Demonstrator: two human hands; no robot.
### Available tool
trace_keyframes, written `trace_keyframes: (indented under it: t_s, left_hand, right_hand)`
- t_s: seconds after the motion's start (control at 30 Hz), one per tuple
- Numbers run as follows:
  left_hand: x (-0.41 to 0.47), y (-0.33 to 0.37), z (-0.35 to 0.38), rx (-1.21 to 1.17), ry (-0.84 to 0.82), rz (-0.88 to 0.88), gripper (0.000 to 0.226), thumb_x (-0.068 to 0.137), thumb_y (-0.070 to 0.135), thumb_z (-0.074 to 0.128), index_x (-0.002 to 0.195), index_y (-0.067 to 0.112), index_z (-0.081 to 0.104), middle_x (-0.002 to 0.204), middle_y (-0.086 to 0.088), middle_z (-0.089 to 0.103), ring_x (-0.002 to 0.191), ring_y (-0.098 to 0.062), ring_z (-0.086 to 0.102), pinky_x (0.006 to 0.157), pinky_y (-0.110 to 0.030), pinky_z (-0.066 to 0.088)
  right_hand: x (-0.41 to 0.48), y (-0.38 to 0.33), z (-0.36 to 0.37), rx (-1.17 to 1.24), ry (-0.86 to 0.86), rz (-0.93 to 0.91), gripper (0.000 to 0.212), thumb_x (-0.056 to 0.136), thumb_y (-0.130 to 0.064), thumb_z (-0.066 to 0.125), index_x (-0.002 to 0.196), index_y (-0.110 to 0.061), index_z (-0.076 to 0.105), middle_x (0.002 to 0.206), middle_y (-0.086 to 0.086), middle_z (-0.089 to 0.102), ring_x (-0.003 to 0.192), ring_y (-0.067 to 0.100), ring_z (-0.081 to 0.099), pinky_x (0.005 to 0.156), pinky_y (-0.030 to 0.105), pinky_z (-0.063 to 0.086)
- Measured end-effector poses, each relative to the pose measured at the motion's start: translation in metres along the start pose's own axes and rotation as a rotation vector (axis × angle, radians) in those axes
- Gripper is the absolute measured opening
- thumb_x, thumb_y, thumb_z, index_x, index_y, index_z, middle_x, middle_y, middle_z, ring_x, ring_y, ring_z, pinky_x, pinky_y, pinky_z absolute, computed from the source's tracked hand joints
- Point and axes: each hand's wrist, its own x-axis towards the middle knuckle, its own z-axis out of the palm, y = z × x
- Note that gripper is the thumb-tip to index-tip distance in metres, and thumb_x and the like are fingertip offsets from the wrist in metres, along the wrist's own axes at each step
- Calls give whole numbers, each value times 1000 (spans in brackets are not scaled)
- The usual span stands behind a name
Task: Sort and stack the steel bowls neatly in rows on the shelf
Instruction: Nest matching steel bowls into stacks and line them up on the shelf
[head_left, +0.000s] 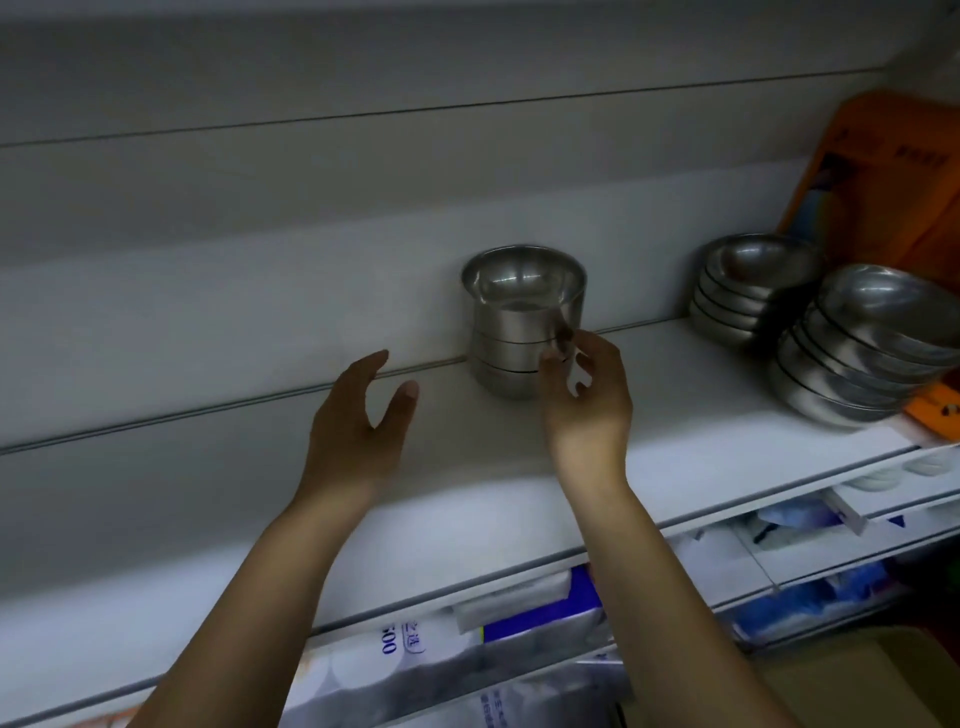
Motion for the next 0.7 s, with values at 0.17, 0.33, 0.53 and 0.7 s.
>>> trace_keyframes:
  t_s: [0.17,0.33,0.53,0.7]
  left_hand:
    - [-33,-21,-62,122,17,73,49,99,38,62,146,27,52,151,8,51,138,-9,44,108,-19,28]
    - [-67,-59,-149,258,80,105,49,98,35,62,144,18,55,148,-1,55,138,-19,49,109,-21,30]
    - [-124,-116,-267,357,210,60,50,98,38,61,141,14,56,147,-5,56,140,-23,48,110,-29,35]
    - [-177,-157,-351,385,315,-47,48,100,34,61,144,15,54,150,-5,52,142,-24,43,112,-31,31]
  right_hand:
    - [-56,-30,27,-5,-14,-58,37,89,-25,71,124,-20,61,124,5,63,114,21,61,98,43,52]
    - [-128,-66,76,-76,-163,-155,41,86,-28,68,126,-21,61,127,0,62,122,19,56,106,38,46]
    - [-228,-89,142,-223,-427,-387,43,88,-19,63,129,-8,63,136,7,60,130,24,51,111,29,38]
    - [-308,-106,195,-225,-661,-424,43,91,-25,64,133,-16,60,143,0,55,135,17,43,105,12,27]
